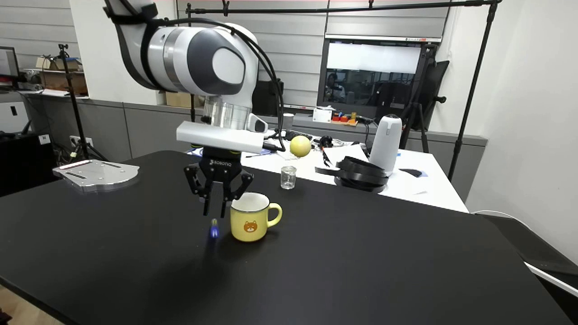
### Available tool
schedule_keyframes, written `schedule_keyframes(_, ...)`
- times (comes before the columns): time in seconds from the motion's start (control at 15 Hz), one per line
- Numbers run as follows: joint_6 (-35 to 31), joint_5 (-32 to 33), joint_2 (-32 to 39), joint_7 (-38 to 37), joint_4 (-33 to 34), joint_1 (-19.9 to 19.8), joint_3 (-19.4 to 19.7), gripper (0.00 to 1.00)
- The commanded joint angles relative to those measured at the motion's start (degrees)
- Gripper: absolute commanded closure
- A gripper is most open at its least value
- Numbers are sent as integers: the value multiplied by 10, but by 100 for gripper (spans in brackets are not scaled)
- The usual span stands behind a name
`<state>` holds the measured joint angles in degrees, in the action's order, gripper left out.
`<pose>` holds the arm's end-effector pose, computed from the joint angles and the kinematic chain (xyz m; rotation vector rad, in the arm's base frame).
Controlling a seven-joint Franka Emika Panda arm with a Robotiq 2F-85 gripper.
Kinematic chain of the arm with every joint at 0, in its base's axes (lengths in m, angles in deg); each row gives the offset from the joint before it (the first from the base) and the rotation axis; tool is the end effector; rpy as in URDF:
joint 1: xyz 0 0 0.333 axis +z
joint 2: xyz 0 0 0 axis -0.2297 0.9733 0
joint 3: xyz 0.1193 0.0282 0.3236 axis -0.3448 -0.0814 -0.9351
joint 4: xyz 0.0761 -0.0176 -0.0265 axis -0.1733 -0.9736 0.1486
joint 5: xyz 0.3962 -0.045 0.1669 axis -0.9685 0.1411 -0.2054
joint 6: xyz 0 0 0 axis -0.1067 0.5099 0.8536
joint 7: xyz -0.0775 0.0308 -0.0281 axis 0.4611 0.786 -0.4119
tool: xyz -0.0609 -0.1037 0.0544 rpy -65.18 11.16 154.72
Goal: Take the blue marker out of the yellow mug and put it on the table
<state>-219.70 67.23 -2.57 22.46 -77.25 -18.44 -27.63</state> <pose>0.5066 -0.0186 0.1435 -2.9670 -0.6952 0.2459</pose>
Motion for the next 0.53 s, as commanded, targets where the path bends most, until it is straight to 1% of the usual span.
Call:
schedule_keyframes(0.0,5,-4,11,-4,16,-14,-4,35)
schedule_keyframes(0.13,11,-1,9,-23,17,-13,0,21)
schedule_keyframes(0.27,19,2,5,-76,18,-5,12,7)
schedule_keyframes(0.33,30,3,0,-110,19,0,19,2)
schedule_keyframes(0.4,45,4,-3,-126,21,0,21,0)
schedule_keyframes(0.47,60,-3,-8,-135,23,-3,20,0)
